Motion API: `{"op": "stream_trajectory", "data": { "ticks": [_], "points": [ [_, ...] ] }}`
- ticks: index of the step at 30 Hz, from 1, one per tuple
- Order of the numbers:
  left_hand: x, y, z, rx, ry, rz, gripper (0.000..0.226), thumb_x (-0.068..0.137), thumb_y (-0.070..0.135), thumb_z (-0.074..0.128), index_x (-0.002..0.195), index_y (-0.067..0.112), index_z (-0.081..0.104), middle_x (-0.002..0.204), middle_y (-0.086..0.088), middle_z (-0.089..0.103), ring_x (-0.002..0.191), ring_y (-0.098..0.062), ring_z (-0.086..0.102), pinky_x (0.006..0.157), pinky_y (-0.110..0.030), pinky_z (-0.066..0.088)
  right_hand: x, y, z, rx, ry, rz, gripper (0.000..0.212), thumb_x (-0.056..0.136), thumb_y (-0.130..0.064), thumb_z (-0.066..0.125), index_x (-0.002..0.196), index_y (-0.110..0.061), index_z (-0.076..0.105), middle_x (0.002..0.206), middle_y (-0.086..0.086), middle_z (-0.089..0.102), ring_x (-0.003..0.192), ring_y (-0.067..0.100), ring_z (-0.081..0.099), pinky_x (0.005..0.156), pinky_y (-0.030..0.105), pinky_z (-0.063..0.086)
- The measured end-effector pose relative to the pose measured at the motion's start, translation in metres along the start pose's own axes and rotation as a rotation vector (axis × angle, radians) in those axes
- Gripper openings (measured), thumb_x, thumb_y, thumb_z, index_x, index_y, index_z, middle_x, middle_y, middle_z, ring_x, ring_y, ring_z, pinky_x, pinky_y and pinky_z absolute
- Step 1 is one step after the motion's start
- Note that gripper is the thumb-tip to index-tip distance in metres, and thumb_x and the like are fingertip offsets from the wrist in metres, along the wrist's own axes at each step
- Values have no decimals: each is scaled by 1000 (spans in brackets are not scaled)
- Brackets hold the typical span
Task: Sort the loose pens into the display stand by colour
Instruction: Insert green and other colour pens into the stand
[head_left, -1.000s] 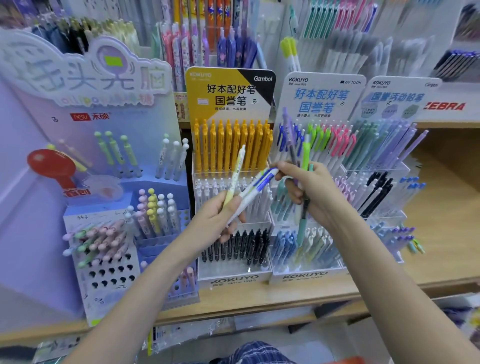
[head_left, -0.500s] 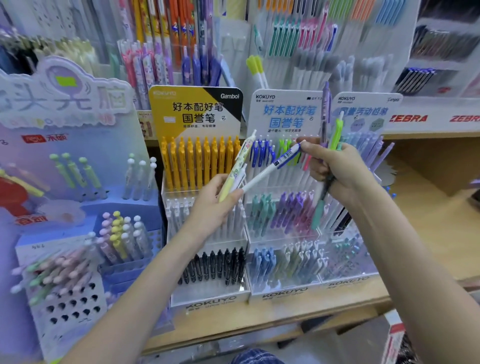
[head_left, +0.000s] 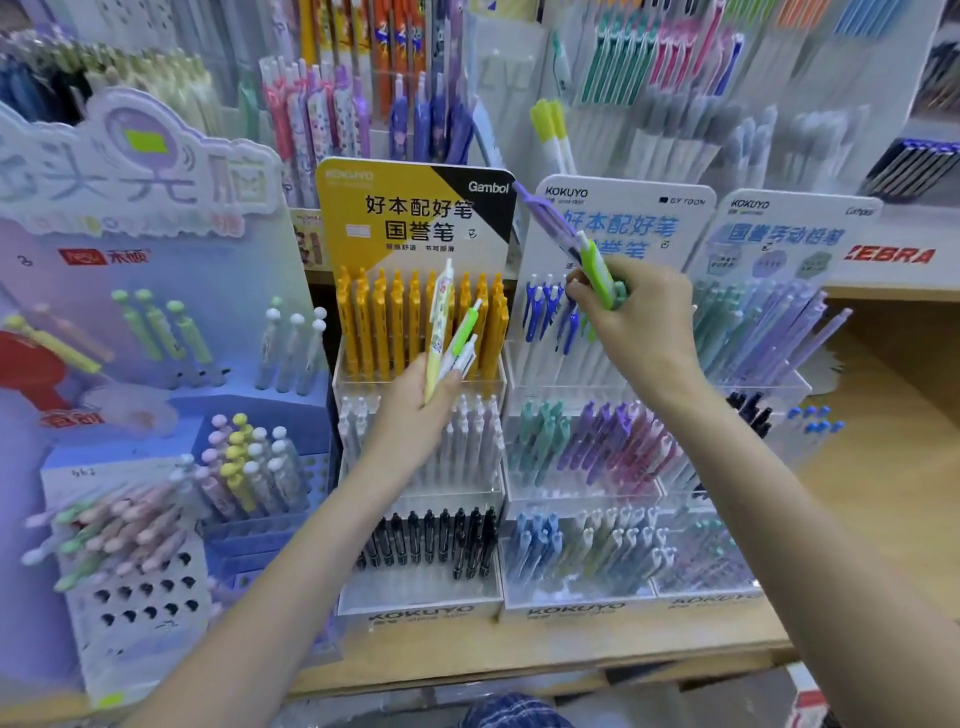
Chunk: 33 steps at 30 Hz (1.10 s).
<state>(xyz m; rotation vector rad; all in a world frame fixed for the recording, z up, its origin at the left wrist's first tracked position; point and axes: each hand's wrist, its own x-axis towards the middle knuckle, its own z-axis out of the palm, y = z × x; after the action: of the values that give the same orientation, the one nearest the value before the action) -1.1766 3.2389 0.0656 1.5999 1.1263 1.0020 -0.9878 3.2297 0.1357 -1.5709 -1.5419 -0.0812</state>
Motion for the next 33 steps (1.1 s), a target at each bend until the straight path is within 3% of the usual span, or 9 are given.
{"op": "stream_trajectory", "data": {
  "ticks": [4,8,12,15,19,23,29,33],
  "points": [
    [2,-6,-1,-9,-7,2,16,97,24,43,96,11,52,62,2,40,50,-10,33,48,-22,26,-2,-10,1,-79,-14,-68,11,84,-13,66,79,-4,69,56,0,43,56,23,36,55,33,22],
    [1,-11,-5,-22,11,11,14,97,25,43,96,15,53,63,2,39,54,-11,35,50,-23,28,-19,-11,-8,-134,-35,-97,7,81,-4,66,75,-4,67,57,1,43,54,23,36,53,31,27],
    [1,-13,-5,0,2,9,19,97,25,44,99,9,53,65,2,40,57,-13,37,51,-26,31,-12,0,-2,-254,-99,-13,10,87,-10,63,80,-4,67,58,9,52,57,28,42,54,35,33],
    [0,-11,-3,-17,-11,2,12,97,24,44,92,18,53,63,3,39,55,-12,36,48,-25,30,3,3,10,-377,-202,-8,15,89,-14,59,98,-7,69,86,15,64,73,31,53,61,36,40],
    [-1,-14,-5,-22,-7,2,14,96,25,45,96,14,54,65,3,41,58,-13,38,51,-25,31,13,5,13,-448,-268,-65,23,88,-18,63,109,-10,68,109,11,52,84,33,55,64,41,44],
    [-5,-16,-7,-46,-19,-35,15,97,25,44,101,13,53,65,2,42,53,-8,39,46,-19,31,23,3,12,-417,-359,-9,28,88,-21,63,113,-10,66,108,13,50,88,30,51,67,34,39],
    [-13,-7,-9,-422,-85,-153,13,97,17,44,103,21,55,72,0,41,50,-2,39,36,-12,24,18,2,11,-371,-348,24,26,89,-18,62,112,-9,65,94,5,45,82,19,43,68,29,32],
    [-17,-1,-11,-526,-104,-166,14,97,15,43,104,16,55,75,-1,42,48,-2,41,34,-12,24,21,-1,10,-353,-362,77,24,88,-19,62,107,-5,66,90,6,47,79,20,42,67,29,30]
  ]
}}
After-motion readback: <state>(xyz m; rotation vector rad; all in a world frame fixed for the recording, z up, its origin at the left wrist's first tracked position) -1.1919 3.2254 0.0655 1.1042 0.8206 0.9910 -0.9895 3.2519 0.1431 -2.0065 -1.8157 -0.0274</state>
